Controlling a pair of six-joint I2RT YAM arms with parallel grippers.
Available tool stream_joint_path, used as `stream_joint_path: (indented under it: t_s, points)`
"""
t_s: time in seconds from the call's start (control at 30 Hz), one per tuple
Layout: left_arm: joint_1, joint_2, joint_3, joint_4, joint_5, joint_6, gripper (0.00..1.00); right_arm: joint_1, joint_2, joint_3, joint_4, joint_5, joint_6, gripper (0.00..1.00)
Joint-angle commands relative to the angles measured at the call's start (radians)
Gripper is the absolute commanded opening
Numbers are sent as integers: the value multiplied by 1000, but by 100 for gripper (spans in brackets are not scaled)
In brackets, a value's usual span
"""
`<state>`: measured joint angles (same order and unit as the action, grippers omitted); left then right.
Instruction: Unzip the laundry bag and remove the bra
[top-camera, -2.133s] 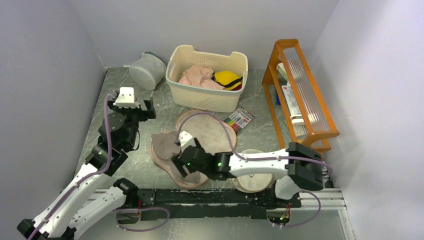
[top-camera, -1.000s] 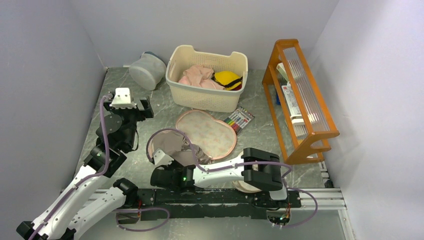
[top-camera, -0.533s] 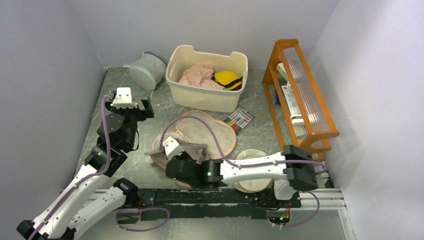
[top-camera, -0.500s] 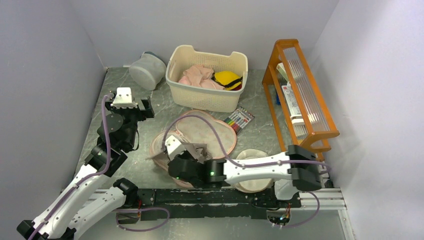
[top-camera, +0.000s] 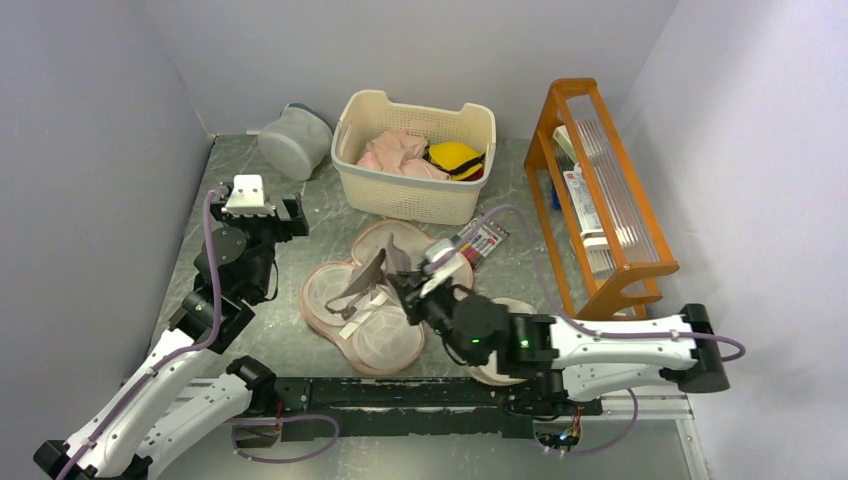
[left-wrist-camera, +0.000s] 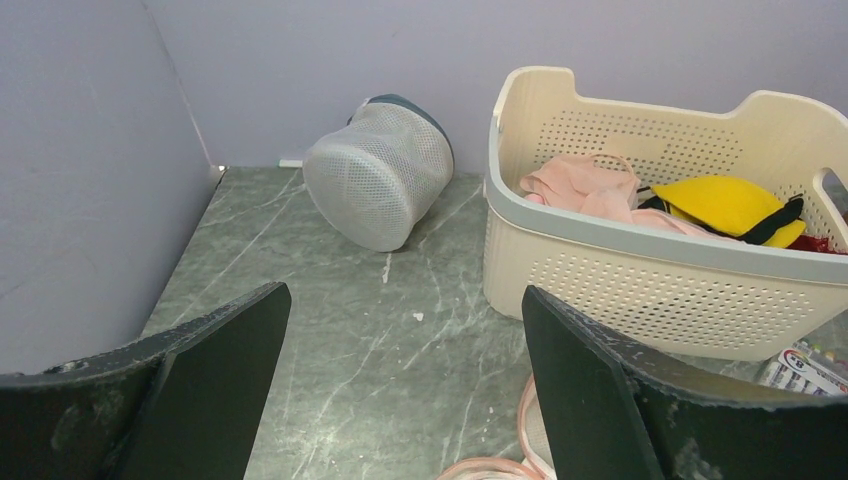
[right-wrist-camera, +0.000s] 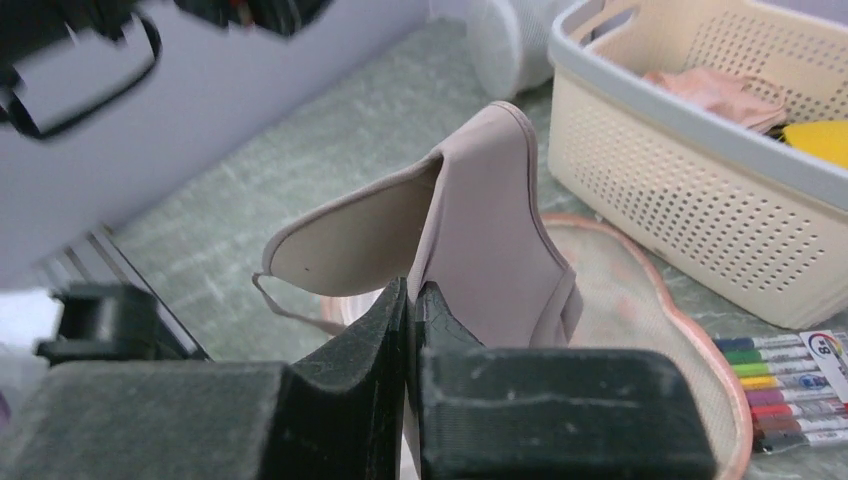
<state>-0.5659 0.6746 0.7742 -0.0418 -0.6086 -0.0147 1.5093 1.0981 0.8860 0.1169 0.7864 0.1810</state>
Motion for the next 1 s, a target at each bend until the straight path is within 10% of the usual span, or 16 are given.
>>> stream_joint_path:
  t_s: [0.0,0.37,0.97]
  points:
    - [11,0,8,11,11,7,98,-27,-143,-76,212,25,-33,0]
    - [11,3,12,7,13,5,98,-150,-182,8,337,21,-187,0]
    - [20,44,34,-15,55,-4,98,-670,360,568,267,-263,-199,0]
